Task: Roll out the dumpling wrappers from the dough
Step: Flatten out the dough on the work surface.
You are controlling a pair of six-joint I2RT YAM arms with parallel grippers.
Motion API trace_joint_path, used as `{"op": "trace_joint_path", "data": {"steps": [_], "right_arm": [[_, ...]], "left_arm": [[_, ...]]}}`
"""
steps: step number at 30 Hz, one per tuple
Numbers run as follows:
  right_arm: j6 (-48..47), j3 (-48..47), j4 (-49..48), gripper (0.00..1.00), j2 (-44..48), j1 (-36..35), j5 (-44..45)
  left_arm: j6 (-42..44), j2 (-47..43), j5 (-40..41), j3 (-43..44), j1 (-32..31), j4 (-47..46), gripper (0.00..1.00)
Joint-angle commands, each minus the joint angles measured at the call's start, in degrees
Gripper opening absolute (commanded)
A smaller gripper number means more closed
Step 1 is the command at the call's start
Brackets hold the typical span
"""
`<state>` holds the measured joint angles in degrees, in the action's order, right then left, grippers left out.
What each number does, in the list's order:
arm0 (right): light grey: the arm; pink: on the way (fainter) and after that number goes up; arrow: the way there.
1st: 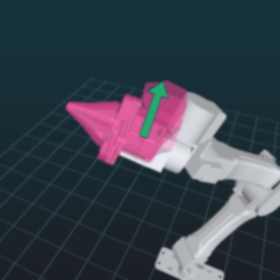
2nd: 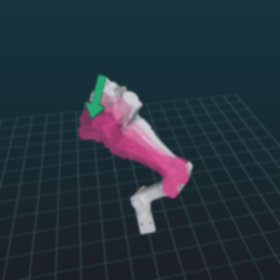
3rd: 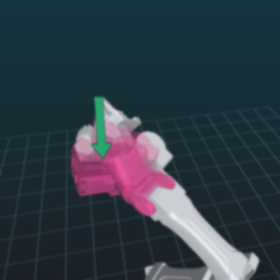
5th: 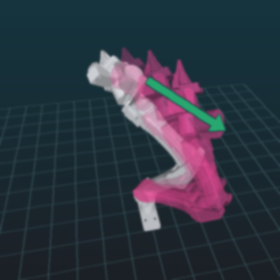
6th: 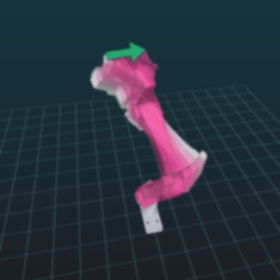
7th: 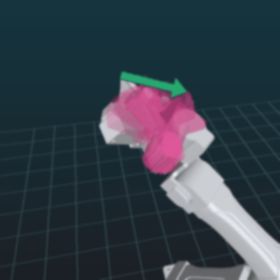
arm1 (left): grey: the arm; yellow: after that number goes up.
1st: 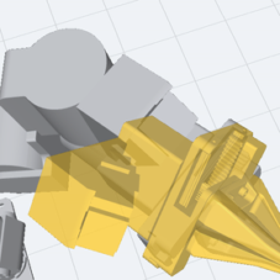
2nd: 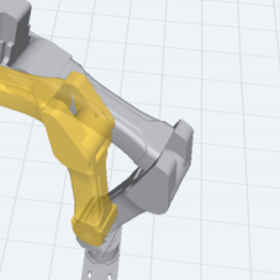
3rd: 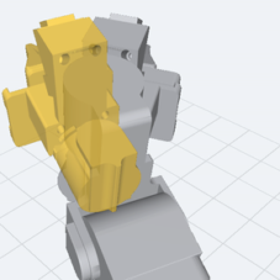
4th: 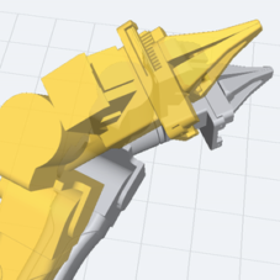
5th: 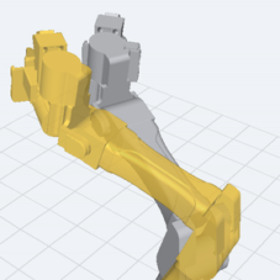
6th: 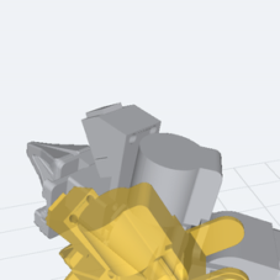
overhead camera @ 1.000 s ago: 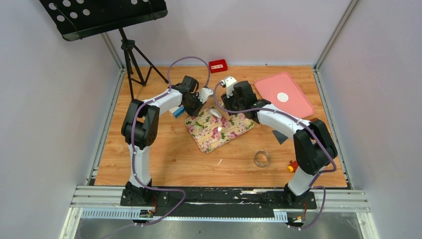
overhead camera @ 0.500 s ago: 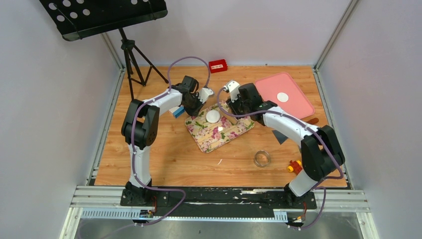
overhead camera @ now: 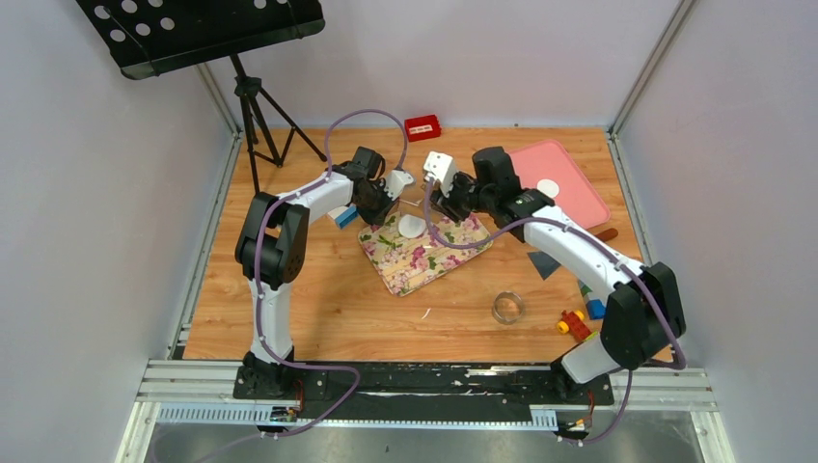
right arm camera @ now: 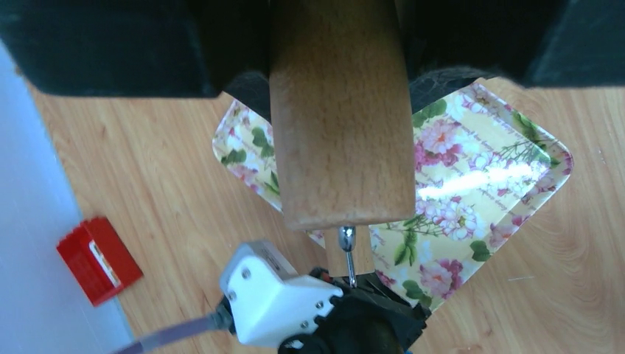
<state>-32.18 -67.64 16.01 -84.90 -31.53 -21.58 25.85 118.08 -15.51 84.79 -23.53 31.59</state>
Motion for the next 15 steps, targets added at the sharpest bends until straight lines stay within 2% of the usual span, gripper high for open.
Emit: {"op": "trace_joint_path", "data": {"steps": [1, 15], "right_arm": [[-7.9, -5.5, 0.4, 0.0, -4.9, -1.3, -5.7], [-17.9, -12.0, 6.8, 0.0, -12.7, -3.5, -2.5]], "left_arm": [[1.3, 3.8, 2.2, -2.8, -0.2, 2.8, 0.0], [1.4, 3.9, 2.1, -2.6, -0.2, 2.9, 0.0]]}}
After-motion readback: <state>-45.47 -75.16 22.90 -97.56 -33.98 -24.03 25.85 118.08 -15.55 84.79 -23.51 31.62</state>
